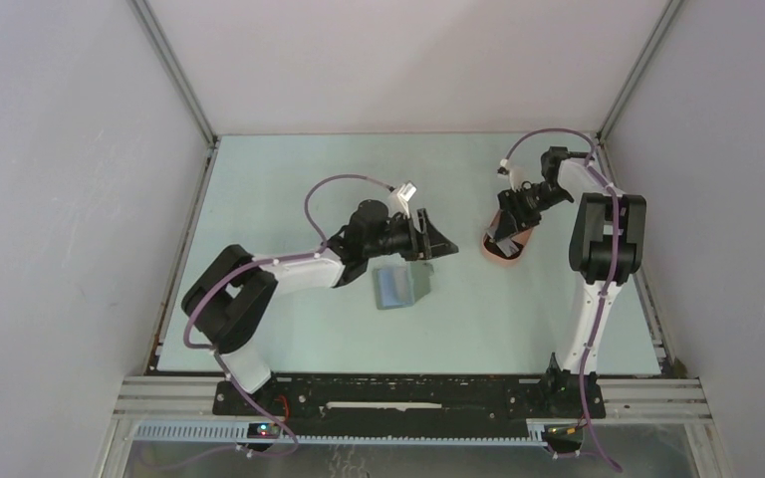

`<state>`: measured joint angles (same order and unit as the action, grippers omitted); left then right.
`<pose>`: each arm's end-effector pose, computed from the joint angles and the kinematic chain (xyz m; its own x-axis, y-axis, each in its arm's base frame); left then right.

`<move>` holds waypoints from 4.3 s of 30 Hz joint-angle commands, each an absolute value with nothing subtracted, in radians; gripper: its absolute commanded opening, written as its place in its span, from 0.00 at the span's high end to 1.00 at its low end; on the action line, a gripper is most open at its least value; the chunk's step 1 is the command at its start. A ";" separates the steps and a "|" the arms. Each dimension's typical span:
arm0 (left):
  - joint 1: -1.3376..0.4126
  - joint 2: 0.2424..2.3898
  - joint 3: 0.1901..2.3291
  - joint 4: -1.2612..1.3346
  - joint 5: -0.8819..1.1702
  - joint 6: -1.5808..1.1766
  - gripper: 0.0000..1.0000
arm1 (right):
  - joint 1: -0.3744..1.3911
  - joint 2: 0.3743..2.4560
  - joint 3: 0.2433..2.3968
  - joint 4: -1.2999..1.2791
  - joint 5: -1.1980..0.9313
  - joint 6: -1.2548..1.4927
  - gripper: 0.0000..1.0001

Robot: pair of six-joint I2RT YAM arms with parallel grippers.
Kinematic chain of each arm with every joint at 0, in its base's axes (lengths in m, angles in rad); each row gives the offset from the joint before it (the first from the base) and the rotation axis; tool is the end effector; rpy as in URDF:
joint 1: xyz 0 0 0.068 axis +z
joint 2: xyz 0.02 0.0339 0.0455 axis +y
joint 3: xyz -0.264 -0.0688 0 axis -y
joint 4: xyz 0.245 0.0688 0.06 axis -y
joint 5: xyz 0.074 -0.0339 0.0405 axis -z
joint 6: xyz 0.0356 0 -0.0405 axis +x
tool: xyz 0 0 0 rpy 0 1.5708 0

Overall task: Put the credit cards into the card holder
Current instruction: Pick up the credit card from the storage box, then adjust the credit card in the storage box.

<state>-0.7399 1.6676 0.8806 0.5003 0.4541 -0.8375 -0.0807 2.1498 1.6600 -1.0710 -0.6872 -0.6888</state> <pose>0.2573 -0.2560 0.2151 -0.8208 -0.1547 -0.5498 0.4583 0.3960 -0.7957 0.4104 -0.0105 0.1706 -0.8050 -0.4278 -0.4109 -0.5903 0.6465 0.4834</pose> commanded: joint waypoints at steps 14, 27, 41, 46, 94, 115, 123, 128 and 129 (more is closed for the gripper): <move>-0.782 2.047 1.285 0.586 0.309 -1.117 0.27 | -0.133 2.110 1.632 -1.069 -0.827 -0.723 0.46; -0.808 2.194 1.470 0.475 0.194 -1.148 0.26 | -0.157 2.066 1.608 -1.055 -0.891 -0.739 0.46; -0.826 2.281 1.611 0.362 0.134 -1.169 0.33 | -0.170 2.040 1.595 -1.058 -0.925 -0.753 0.46; -0.829 2.310 1.654 0.347 0.142 -1.173 0.44 | -0.170 2.029 1.593 -1.058 -0.928 -0.753 0.46; -0.717 2.305 1.530 1.111 0.637 -0.829 1.00 | -0.297 1.954 1.575 -1.156 -1.187 -0.864 0.17; -0.732 2.451 1.697 1.172 0.667 -0.991 1.00 | -0.228 2.090 1.672 -1.423 -1.307 -1.071 0.59; -0.726 2.437 1.693 1.114 0.616 -0.972 0.81 | -0.241 2.097 1.669 -1.421 -1.296 -1.069 0.95; -0.687 2.300 1.496 1.109 0.510 -0.910 0.58 | -0.276 2.061 1.608 -1.271 -1.259 -0.924 0.98; -0.679 2.263 1.450 1.111 0.493 -0.887 0.56 | -0.282 2.048 1.583 -1.211 -1.244 -0.875 0.98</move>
<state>-0.7174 2.4321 1.5875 1.0866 0.5858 -0.9653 -0.2493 2.0945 1.6283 -1.3647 -1.2720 -1.0050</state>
